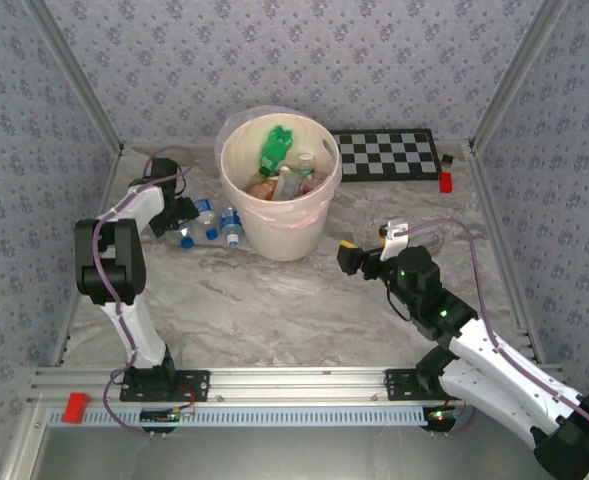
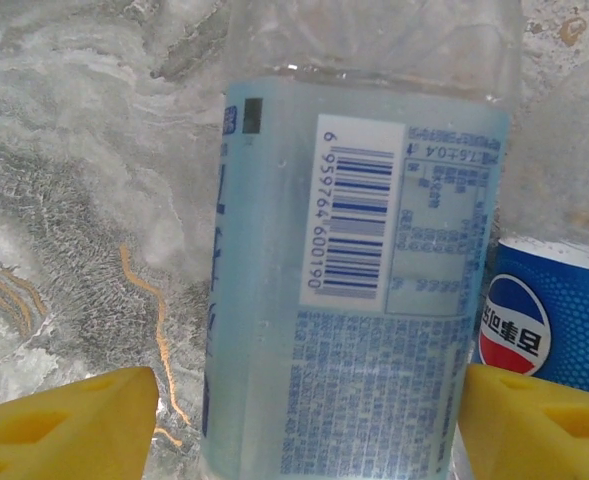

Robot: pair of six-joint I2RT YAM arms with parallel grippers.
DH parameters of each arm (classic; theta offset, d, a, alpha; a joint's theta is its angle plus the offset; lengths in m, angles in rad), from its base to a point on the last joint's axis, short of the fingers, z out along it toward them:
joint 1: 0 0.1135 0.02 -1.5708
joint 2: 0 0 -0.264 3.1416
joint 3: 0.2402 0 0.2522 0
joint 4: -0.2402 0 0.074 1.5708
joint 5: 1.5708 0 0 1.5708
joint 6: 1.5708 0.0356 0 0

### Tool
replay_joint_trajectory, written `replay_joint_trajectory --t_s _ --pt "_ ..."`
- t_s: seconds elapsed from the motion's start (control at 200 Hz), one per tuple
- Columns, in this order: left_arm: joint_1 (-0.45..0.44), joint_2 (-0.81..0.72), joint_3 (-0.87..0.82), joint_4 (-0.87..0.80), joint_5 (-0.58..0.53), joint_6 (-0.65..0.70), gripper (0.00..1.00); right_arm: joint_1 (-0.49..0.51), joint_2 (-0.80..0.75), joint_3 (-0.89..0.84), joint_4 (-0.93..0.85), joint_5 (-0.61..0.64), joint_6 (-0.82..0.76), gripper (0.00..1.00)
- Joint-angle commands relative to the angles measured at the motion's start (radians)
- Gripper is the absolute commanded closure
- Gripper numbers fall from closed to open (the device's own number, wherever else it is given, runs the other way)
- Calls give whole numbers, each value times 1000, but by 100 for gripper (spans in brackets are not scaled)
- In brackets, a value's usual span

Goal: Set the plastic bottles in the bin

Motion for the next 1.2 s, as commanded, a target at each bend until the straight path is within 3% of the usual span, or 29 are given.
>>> replay_joint_trajectory --t_s 0.0,0.44,0.825,1.194 --pt "13 36 36 -9 23 25 26 -6 -4 -11 26 0 12 0" --pt "20 -33 -8 7 47 21 38 -13 4 -14 30 -9 15 0" --pt "8 -305 -104 19 119 -31 38 -17 19 -29 51 -13 20 0" --pt "-94 -600 -62 -31 128 -74 38 -20 15 -49 78 -24 27 0"
